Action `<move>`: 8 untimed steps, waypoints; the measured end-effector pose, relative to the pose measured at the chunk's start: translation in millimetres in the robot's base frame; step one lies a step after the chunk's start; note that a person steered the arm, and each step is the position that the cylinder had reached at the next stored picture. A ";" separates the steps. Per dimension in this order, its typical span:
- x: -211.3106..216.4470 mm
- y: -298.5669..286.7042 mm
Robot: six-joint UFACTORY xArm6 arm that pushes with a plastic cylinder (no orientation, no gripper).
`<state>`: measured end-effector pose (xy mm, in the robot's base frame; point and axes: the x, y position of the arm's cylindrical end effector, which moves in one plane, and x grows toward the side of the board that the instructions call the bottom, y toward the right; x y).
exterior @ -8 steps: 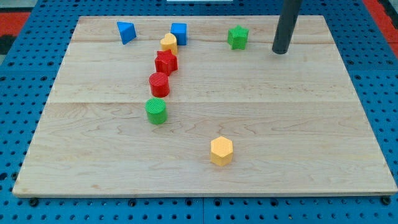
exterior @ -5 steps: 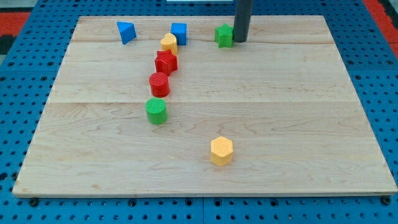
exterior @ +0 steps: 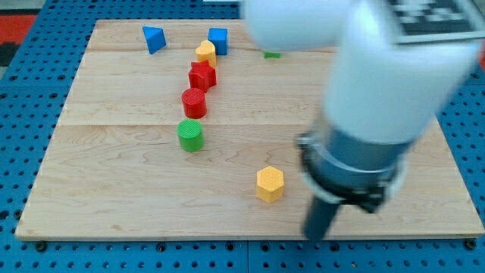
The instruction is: Point at the yellow hexagon
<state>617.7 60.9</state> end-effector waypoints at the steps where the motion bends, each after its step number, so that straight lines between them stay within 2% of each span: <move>1: -26.2 -26.6; 3: -89.0 16.7; 4: -29.8 24.7; 5: 0.8 18.6; 6: -15.6 -4.2; 8: -87.1 -20.0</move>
